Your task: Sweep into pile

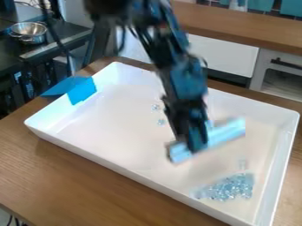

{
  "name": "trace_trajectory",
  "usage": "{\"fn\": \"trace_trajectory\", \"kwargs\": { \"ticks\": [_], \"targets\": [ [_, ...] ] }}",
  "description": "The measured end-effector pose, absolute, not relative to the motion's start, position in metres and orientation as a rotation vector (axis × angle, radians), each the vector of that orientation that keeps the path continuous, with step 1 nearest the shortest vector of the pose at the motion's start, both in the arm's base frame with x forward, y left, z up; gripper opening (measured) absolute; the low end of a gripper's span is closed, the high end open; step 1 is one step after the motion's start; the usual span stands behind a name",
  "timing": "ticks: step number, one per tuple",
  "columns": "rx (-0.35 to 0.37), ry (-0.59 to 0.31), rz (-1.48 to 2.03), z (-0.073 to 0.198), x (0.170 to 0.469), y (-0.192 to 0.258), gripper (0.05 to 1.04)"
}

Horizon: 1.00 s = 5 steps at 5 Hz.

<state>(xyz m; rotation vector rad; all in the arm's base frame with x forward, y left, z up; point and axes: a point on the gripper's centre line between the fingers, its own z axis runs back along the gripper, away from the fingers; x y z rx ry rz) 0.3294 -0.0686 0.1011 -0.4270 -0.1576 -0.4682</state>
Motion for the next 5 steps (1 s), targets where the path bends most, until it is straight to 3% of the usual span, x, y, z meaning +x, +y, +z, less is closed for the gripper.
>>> {"fn": "trace_trajectory", "kwargs": {
  "ticks": [1,2,4,5],
  "targets": [
    [-0.451,-0.188,-0.397,0.139,0.343,-0.019,0.370],
    [-0.351,-0.181,-0.363,0.152,0.350,0.019,0.370],
    [-0.075,-0.040,-0.071,0.098,0.369,0.079,0.370],
    [0.006,-0.019,-0.014,0.073,0.377,0.082,0.370]
  ]
}}
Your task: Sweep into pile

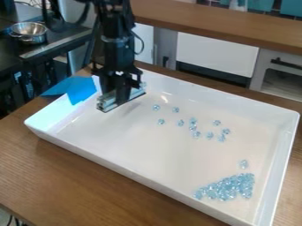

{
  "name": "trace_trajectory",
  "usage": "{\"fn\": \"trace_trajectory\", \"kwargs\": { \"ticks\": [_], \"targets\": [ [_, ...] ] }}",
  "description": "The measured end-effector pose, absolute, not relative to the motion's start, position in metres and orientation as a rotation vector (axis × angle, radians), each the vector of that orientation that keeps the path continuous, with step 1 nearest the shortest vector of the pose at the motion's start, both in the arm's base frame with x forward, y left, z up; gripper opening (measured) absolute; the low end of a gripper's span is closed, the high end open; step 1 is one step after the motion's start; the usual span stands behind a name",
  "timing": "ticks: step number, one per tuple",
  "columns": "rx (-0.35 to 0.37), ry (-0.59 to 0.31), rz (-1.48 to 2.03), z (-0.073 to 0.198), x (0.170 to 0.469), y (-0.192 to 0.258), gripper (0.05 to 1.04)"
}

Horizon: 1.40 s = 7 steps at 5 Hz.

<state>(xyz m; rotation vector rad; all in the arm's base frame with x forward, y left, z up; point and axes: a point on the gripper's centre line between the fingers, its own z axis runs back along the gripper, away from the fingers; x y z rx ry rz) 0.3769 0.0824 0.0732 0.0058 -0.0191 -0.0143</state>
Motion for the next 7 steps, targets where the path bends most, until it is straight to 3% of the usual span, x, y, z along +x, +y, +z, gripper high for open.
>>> {"fn": "trace_trajectory", "kwargs": {
  "ticks": [1,3,4,7],
  "targets": [
    [0.057,-0.043,0.008,0.061,0.387,0.079,0.370],
    [0.083,-0.076,-0.021,0.045,0.388,0.065,0.370],
    [0.080,-0.088,-0.049,0.042,0.390,0.062,0.370],
    [-0.017,-0.033,-0.111,0.048,0.388,-0.012,0.370]
  ]
}}
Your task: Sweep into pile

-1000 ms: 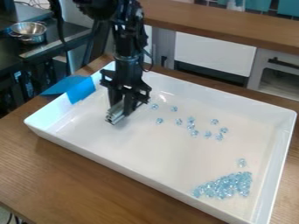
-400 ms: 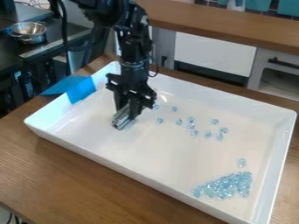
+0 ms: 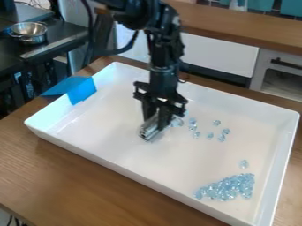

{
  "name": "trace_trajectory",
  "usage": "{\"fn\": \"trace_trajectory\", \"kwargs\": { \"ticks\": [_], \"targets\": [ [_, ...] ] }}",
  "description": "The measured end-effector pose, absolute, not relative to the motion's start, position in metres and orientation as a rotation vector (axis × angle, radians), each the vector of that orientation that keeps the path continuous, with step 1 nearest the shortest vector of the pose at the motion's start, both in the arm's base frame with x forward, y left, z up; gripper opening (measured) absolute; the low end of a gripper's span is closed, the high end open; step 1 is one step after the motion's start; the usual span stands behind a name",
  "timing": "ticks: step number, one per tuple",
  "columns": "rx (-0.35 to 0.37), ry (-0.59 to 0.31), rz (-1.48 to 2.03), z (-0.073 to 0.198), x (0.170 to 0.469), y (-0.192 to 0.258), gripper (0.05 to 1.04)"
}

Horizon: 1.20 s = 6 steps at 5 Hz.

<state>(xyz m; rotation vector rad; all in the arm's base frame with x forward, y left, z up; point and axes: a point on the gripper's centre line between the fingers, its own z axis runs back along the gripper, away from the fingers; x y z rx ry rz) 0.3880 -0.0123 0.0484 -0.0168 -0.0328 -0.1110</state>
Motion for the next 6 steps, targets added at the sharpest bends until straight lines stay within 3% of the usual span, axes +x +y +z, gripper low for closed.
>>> {"fn": "trace_trajectory", "kwargs": {
  "ticks": [2,6],
  "targets": [
    [-0.029,-0.052,-0.156,0.047,0.398,-0.058,0.370],
    [-0.096,-0.155,-0.517,0.041,0.402,-0.073,0.370]
  ]
}}
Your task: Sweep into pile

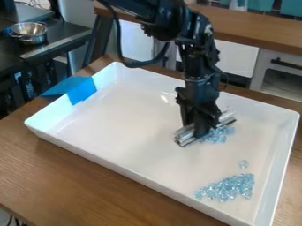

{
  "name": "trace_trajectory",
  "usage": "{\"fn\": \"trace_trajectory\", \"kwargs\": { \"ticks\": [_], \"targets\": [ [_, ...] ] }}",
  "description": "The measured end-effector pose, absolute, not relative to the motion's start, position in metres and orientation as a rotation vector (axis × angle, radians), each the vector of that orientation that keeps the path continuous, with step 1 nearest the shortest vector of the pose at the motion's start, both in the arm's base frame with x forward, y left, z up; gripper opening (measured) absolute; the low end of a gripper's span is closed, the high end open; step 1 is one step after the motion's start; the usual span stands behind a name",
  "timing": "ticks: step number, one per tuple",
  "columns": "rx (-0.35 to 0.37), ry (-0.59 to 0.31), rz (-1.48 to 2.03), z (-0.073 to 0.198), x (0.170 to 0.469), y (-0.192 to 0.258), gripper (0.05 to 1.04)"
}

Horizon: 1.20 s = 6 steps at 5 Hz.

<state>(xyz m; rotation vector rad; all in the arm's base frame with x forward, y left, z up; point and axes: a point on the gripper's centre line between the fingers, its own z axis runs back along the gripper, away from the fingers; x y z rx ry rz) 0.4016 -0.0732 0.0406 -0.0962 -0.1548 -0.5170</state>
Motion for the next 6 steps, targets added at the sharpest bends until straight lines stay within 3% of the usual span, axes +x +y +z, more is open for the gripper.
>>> {"fn": "trace_trajectory", "kwargs": {
  "ticks": [2,4,6],
  "targets": [
    [-0.104,-0.144,-0.736,0.038,0.391,-0.075,0.370],
    [-0.089,-0.038,-0.868,0.037,0.359,-0.078,0.370],
    [-0.165,0.006,-0.882,0.036,0.337,-0.085,0.370]
  ]
}}
